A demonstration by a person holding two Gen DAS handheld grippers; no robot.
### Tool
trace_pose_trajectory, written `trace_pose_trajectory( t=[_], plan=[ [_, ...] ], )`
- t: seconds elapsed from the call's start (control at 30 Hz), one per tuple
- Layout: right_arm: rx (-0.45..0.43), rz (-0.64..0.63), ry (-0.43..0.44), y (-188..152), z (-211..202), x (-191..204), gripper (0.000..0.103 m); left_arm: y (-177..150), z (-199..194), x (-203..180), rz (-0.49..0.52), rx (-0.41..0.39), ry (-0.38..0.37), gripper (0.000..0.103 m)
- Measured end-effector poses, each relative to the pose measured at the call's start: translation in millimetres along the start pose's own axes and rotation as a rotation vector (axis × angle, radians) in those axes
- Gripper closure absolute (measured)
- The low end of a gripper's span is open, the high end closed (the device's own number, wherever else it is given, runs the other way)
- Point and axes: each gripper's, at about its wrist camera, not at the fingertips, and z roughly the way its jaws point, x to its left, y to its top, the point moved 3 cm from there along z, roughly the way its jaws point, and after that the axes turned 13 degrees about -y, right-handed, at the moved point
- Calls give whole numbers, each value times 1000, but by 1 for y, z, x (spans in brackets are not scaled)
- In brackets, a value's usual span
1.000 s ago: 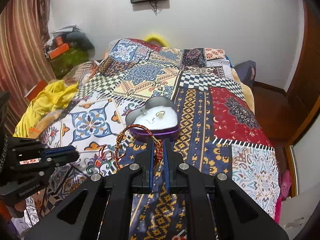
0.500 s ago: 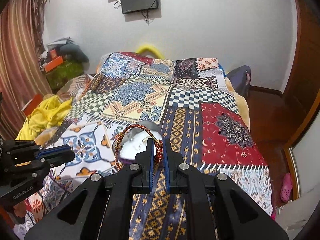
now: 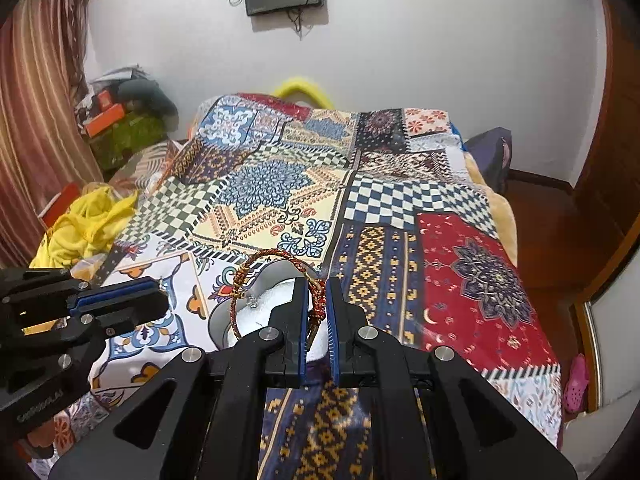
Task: Organize jewelry
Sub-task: 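Lift the bracelet with the right gripper and carry it over the tin, then lower the bracelet into the tin and open the right gripper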
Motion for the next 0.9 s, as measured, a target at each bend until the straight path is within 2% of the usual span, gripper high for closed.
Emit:
trace_pose_trajectory(
  t=[0.4, 0.9],
  plan=[
    [67, -53, 0, -7, 24, 1, 94, -8, 46, 6, 5, 89, -17, 99],
    [78, -68, 16, -6, 19, 1, 93, -11, 52, 7, -5, 119, -42, 99]
  ],
)
